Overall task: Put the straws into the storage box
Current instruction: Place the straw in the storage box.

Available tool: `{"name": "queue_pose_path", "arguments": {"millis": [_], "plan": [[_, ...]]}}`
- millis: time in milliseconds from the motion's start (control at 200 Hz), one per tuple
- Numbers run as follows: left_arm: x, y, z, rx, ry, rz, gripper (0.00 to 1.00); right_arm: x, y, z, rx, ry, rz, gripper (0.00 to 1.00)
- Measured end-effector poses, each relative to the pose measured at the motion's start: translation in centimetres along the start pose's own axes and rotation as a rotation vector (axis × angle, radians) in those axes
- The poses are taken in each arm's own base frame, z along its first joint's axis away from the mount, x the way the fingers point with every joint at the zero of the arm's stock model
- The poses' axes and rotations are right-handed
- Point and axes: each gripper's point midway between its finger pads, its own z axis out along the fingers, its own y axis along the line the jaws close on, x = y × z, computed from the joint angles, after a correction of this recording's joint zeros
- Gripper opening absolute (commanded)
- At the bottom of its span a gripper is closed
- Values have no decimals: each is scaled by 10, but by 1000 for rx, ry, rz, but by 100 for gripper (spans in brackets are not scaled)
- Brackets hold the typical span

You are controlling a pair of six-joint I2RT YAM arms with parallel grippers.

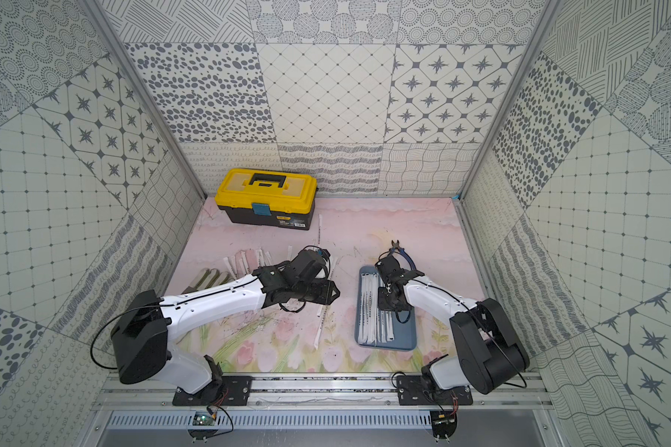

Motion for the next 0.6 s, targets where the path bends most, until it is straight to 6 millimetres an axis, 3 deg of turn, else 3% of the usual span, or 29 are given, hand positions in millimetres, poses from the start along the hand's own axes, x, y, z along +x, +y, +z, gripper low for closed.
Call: {"name": "queue_pose_path", "arguments": {"millis": [335,600], "plan": [[1,0,1,-1,2,2,40,1,2,-2,2,-1,2,16],[-2,-2,-3,0,-10,8,40,2,17,-35,-2,-1,-36,22]]}}
